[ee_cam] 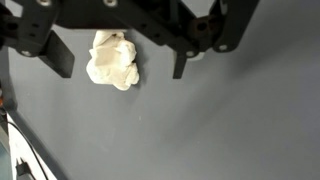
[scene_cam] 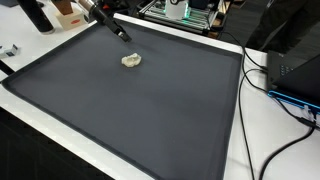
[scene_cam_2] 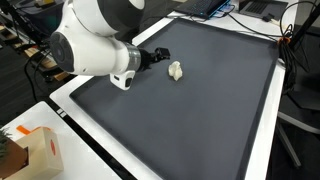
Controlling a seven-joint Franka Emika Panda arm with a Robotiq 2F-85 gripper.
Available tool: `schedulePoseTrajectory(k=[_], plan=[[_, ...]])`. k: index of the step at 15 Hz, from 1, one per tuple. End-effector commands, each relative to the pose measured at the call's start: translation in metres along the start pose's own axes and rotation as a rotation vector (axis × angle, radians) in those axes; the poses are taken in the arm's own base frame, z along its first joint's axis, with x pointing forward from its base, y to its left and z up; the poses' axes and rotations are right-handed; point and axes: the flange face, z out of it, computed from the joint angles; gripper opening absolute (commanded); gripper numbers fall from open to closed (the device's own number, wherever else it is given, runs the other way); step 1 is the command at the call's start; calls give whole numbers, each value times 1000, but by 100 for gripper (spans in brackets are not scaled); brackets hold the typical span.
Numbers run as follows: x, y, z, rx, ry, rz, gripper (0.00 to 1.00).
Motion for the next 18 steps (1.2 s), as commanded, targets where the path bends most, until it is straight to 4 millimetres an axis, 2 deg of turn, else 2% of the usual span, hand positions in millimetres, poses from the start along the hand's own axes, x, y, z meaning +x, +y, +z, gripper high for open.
schedulePoseTrajectory(k=[1,9,18], plan=[[19,5,0,36,24,145,100],[43,0,0,33,63,447,100],[57,-27,8,-61,84,723,100]])
